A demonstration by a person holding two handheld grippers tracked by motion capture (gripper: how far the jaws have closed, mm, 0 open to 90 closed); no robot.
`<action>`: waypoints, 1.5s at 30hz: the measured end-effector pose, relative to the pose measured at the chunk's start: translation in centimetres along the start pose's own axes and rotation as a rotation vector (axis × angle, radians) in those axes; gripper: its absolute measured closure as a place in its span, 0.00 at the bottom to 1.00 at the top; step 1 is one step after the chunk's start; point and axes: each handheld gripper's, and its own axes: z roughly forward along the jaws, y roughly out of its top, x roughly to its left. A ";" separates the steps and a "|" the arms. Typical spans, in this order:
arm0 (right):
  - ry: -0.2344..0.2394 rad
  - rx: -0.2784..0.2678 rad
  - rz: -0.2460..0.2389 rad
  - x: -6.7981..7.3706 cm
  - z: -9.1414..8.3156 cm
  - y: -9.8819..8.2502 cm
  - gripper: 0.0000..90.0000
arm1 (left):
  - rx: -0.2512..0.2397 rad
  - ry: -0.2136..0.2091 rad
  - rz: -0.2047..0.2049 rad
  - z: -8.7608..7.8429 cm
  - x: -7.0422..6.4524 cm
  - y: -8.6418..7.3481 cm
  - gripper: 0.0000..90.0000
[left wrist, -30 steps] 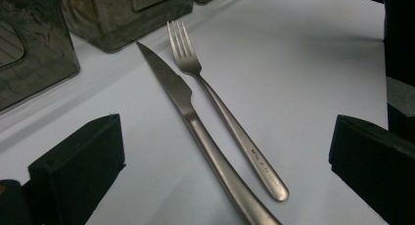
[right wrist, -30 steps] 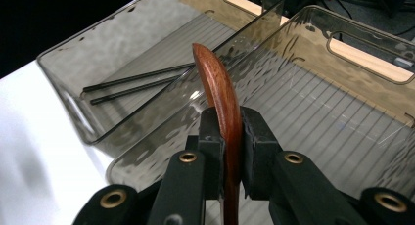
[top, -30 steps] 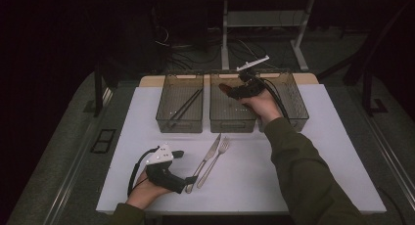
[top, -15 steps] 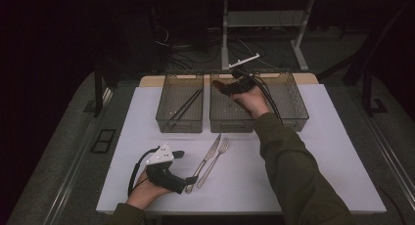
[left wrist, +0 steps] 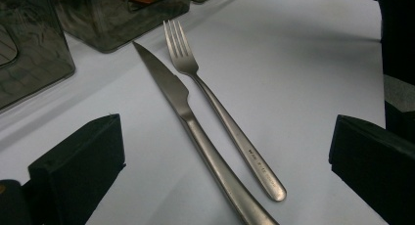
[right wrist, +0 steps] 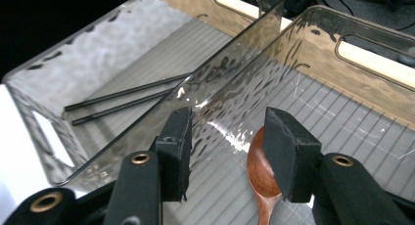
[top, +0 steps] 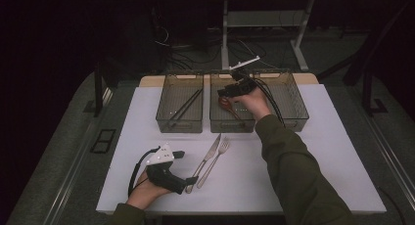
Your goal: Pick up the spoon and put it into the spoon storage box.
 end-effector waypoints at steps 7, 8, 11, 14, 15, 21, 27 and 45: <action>0.034 -0.047 -0.001 0.1 -2.3 -1.2 0.50 | 0.002 0.005 0.003 -0.1 0.1 0.0 0.00; 0.038 -0.052 -0.009 0.1 -2.6 -1.4 0.49 | 0.008 0.006 0.008 -0.1 0.1 0.0 0.00; 0.059 -0.061 -0.020 0.1 -3.7 -2.3 0.47 | 0.008 0.008 0.005 -0.1 0.1 0.0 0.00; 0.079 -0.078 -0.035 0.1 -4.8 -3.3 0.45 | 0.009 0.009 0.005 0.0 0.2 0.0 0.00; 0.082 -0.082 -0.038 0.2 -5.1 -3.5 0.44 | 0.008 0.008 -0.002 0.0 0.1 0.0 0.00; 0.117 -0.112 -0.074 0.5 -7.3 -5.2 0.42 | -0.001 0.013 -0.010 -0.1 0.2 -0.1 0.00; 0.148 -0.131 -0.099 0.9 -9.3 -7.3 0.39 | 0.002 0.018 -0.011 -0.1 0.3 -0.1 0.00; 0.122 -0.169 -0.103 1.2 -13.9 -15.3 0.29 | 0.012 0.037 -0.007 0.0 0.0 0.1 0.00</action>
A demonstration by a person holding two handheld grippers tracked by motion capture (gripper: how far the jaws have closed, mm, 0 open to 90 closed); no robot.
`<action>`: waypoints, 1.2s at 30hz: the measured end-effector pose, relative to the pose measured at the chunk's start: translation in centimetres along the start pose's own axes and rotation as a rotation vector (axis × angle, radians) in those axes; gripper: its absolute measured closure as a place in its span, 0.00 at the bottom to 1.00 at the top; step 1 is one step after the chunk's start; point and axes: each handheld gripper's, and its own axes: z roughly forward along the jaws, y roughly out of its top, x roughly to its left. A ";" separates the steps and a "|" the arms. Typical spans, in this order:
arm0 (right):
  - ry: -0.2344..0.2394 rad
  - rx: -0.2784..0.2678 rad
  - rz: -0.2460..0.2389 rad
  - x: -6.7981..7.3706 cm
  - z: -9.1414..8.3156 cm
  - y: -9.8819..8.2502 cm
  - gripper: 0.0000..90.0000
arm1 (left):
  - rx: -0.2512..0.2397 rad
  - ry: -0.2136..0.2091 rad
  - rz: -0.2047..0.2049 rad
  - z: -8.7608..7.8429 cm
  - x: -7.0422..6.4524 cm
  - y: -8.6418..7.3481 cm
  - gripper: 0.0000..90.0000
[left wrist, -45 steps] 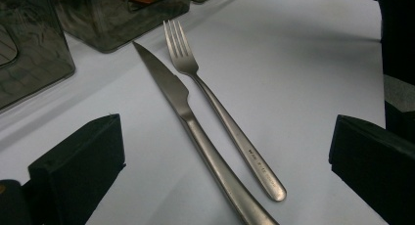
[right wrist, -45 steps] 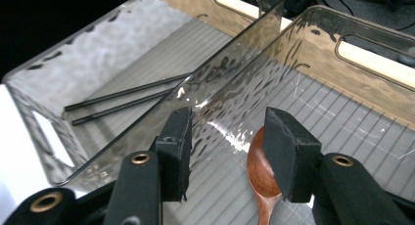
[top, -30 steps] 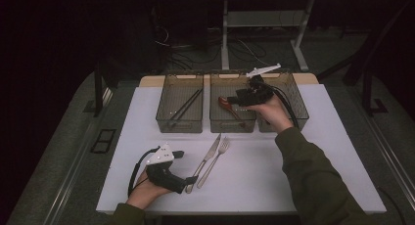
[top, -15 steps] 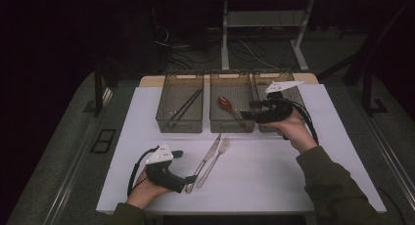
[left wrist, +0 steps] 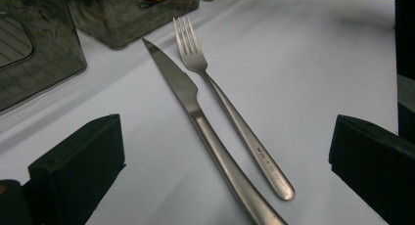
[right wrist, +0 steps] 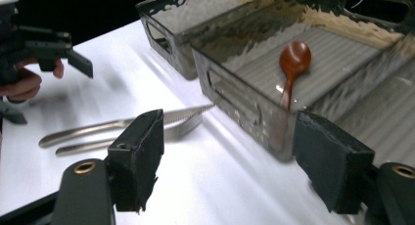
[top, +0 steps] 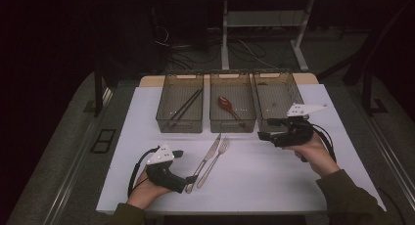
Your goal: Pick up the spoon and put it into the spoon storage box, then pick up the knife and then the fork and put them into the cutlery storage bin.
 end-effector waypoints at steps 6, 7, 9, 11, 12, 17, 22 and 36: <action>-0.025 -0.009 0.003 0.6 -1.7 -2.3 0.28 | 0.003 0.008 0.004 -0.2 0.0 0.0 0.00; -0.026 -0.009 0.007 0.7 -2.0 -2.8 0.27 | 0.002 0.009 0.001 -0.2 0.0 0.0 0.00; -0.037 -0.007 0.006 0.8 -2.3 -3.5 0.27 | 0.003 0.010 0.002 -0.2 0.0 0.0 0.00; -0.052 -0.003 0.004 1.0 -2.5 -4.3 0.26 | 0.004 0.010 0.002 -0.2 -0.1 0.1 0.00; -0.055 -0.004 -0.001 1.0 -2.6 -4.5 0.26 | 0.004 0.009 0.003 -0.1 -0.1 0.1 0.00; -0.061 0.008 0.003 1.5 -3.0 -6.1 0.25 | 0.002 0.011 0.003 -0.1 -0.2 0.1 0.00; -0.076 0.024 0.026 1.8 -3.3 -7.8 0.23 | 0.001 0.012 0.005 -0.2 -0.2 0.1 0.00; -0.130 0.050 0.042 1.7 -5.0 -10.6 0.21 | 0.031 0.039 0.000 0.0 -0.7 0.6 0.03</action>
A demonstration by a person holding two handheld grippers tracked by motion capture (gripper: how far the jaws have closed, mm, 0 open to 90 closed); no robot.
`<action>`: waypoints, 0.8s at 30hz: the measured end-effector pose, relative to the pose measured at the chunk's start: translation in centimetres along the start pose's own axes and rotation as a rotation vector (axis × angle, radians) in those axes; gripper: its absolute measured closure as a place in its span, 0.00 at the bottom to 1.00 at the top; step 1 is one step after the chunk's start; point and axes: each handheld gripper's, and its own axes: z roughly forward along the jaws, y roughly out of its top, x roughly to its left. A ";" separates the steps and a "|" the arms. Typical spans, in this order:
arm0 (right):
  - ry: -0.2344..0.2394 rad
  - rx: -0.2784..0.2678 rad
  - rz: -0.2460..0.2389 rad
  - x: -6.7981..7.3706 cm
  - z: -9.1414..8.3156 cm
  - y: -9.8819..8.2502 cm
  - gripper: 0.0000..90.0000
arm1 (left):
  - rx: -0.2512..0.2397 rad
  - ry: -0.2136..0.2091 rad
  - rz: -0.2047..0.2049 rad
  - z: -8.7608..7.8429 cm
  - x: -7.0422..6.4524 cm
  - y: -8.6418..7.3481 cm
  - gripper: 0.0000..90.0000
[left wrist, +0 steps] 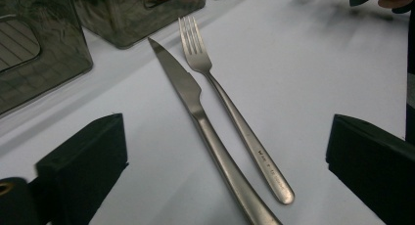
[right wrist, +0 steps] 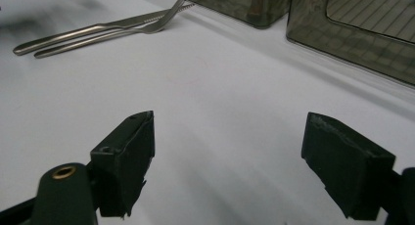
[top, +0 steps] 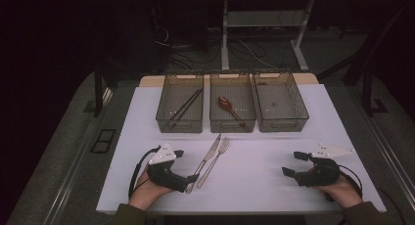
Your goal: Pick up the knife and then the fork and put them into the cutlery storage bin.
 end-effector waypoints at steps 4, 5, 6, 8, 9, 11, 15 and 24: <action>-0.005 0.001 0.001 -0.1 0.0 0.0 0.21 | 0.022 0.017 -0.008 0.1 -0.3 0.3 0.17; -0.007 0.004 0.002 -0.1 0.0 0.0 0.21 | 0.031 0.027 -0.013 0.1 -0.4 0.4 0.18; -0.008 0.002 -0.007 -0.1 0.0 0.0 0.22 | 0.032 0.032 -0.021 0.2 -0.4 0.5 0.21; -0.004 0.004 -0.007 0.0 0.0 0.0 0.22 | 0.034 0.028 -0.033 0.3 -0.3 0.7 0.26; -0.004 0.005 -0.006 0.0 0.0 0.0 0.22 | 0.038 0.026 -0.039 0.3 -0.3 0.7 0.31; -0.003 0.007 -0.010 -0.1 0.1 0.0 0.22 | 0.042 0.035 -0.057 0.6 -0.1 0.9 0.36; -0.005 0.012 -0.008 0.0 0.2 0.0 0.22 | 0.057 0.030 -0.068 1.2 0.1 1.2 0.45; -0.007 0.016 -0.005 0.0 0.2 0.0 0.22 | 0.117 0.038 -0.075 2.6 -0.4 1.6 0.75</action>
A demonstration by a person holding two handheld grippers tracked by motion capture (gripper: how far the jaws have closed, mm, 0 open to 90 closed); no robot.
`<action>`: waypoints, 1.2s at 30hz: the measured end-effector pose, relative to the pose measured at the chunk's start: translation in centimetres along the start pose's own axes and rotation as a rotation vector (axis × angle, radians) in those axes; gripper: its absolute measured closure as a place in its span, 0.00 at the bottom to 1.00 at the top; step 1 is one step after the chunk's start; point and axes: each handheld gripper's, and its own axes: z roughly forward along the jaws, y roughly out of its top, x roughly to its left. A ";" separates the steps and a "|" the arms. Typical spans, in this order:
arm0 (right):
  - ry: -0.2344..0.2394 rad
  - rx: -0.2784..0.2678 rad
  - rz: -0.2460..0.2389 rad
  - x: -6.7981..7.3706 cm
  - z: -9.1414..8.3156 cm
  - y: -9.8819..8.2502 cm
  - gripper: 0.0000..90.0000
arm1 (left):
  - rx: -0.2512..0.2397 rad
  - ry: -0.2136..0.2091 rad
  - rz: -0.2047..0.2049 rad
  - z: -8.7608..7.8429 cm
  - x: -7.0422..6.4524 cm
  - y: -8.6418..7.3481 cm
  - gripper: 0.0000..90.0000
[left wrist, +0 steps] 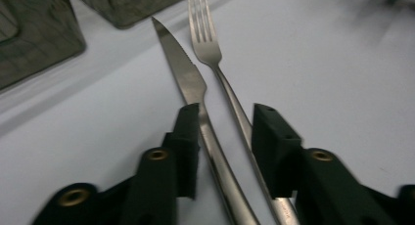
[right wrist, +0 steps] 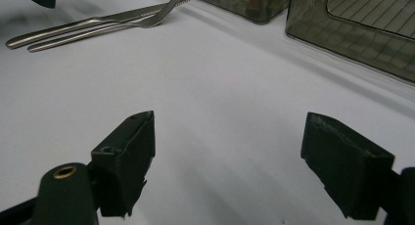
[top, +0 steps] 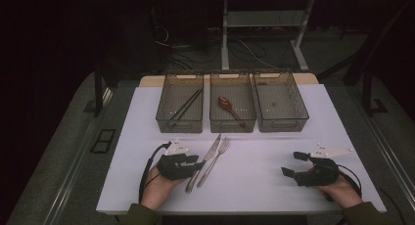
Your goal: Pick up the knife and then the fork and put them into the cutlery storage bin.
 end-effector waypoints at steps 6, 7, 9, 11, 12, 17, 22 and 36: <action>0.001 -0.005 -0.002 -0.1 0.0 0.0 0.22 | 0.063 -0.021 -0.013 1.1 -0.3 -0.4 0.98; 0.001 -0.004 -0.003 -0.1 -0.1 0.0 0.22 | 0.079 -0.024 -0.007 1.1 -0.2 -0.5 0.99; 0.002 -0.004 -0.002 -0.1 -0.1 0.0 0.22 | 0.086 -0.031 -0.017 1.4 -0.4 -0.7 0.99; 0.001 -0.005 -0.003 -0.1 -0.1 0.0 0.22 | 0.106 -0.032 -0.003 1.5 -0.5 -0.8 0.99; 0.001 -0.005 -0.002 -0.1 -0.1 0.0 0.22 | 0.115 -0.031 0.001 1.6 -0.7 -0.8 0.99; 0.001 -0.007 -0.001 -0.1 -0.1 0.0 0.22 | 0.134 -0.001 0.028 1.7 -1.2 -0.7 0.99; -0.001 -0.006 -0.001 -0.1 -0.2 0.0 0.22 | 0.150 0.043 0.053 1.7 -1.5 -0.6 0.99; -0.003 -0.006 0.000 -0.1 -0.1 0.0 0.22 | 0.174 0.076 0.013 0.8 -1.0 -1.0 0.99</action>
